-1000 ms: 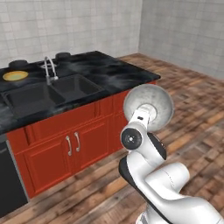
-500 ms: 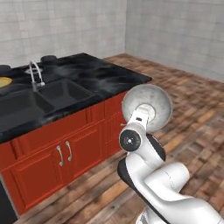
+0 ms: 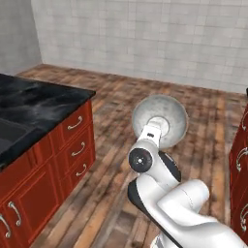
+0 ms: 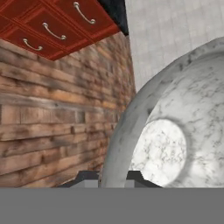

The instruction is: Move the bowls from the cabinet to the plates on the dining table.

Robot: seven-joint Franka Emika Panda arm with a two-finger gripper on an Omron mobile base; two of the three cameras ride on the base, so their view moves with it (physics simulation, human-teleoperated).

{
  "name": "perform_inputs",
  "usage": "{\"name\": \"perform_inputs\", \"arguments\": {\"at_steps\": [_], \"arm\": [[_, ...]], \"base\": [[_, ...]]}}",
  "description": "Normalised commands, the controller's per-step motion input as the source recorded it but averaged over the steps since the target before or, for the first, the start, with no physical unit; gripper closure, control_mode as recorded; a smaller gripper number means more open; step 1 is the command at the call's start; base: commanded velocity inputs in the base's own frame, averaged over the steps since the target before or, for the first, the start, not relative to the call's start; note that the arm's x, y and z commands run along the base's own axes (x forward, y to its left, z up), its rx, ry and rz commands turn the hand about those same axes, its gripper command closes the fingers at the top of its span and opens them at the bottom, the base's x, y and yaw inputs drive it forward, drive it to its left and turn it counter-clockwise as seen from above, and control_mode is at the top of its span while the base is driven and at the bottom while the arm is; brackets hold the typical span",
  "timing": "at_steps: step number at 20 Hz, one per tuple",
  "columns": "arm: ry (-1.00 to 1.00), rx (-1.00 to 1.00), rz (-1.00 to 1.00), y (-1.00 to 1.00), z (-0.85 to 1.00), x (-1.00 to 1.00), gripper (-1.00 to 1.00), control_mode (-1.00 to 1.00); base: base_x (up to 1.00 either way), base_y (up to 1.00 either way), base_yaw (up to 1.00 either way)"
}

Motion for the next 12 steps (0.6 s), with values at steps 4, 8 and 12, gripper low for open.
{"name": "perform_inputs", "arguments": {"at_steps": [4, 8, 12], "arm": [[0.0, 0.0, 0.0, 0.0, 0.0, 0.0, 1.0, 1.0], [0.0, 0.0, 0.0, 0.0, 0.0, 0.0, 1.0, 1.0], [0.0, 0.0, 0.0, 0.0, 0.0, 0.0, 1.0, 1.0]], "base": [[0.82, 0.0, -0.6], [1.0, 0.07, -0.43], [1.0, 0.26, -0.38]]}}
